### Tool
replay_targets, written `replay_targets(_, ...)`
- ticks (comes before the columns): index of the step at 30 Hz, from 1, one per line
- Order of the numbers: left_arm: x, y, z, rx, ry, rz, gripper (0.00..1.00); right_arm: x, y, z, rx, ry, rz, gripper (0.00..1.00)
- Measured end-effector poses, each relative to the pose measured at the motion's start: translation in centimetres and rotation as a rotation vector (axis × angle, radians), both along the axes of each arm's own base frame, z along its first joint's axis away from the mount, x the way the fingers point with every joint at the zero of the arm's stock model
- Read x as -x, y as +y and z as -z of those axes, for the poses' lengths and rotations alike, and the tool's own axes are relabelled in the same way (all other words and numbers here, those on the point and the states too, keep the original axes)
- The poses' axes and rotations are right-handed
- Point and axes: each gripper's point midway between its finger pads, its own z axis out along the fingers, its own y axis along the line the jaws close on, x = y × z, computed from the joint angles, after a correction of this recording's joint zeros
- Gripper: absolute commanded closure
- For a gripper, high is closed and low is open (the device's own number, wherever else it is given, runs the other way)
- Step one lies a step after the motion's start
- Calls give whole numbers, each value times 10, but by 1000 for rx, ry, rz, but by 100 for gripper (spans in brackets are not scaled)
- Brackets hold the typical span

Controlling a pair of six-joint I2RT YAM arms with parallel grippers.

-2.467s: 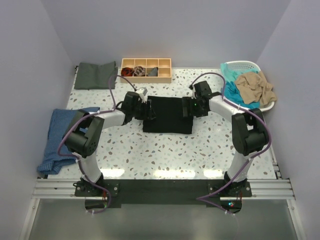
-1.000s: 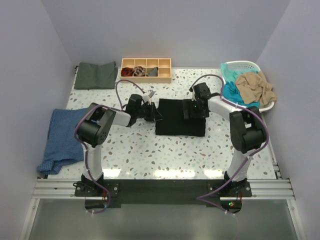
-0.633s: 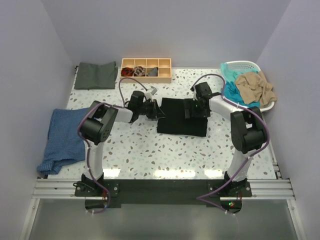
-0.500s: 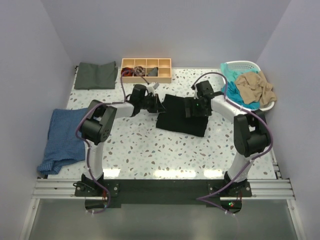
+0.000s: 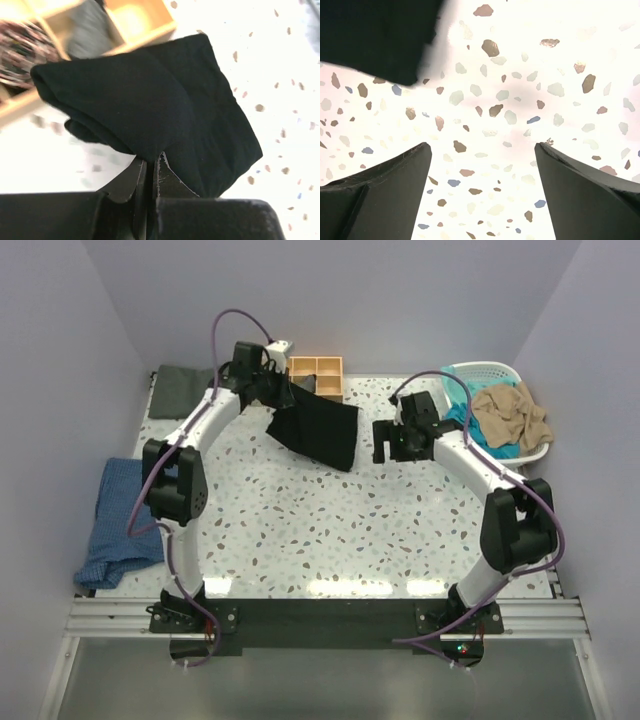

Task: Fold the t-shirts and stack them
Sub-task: Neatly place the folded tshirt to the corner

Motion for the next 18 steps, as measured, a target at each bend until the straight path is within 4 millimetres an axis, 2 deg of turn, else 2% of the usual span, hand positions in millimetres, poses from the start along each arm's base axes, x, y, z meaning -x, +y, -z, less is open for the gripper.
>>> replay_targets(5, -34, 31, -40, -123, -95, -7, 100, 0, 0, 9, 5, 23, -1, 11)
replay_targets(9, -51, 64, -53, -191, -135, -40, 100, 1, 1, 23, 13, 58, -3, 11)
replay_targets(18, -85, 178, -63, -276, -171, -211, 100, -2, 5, 42, 14, 109, -12, 11)
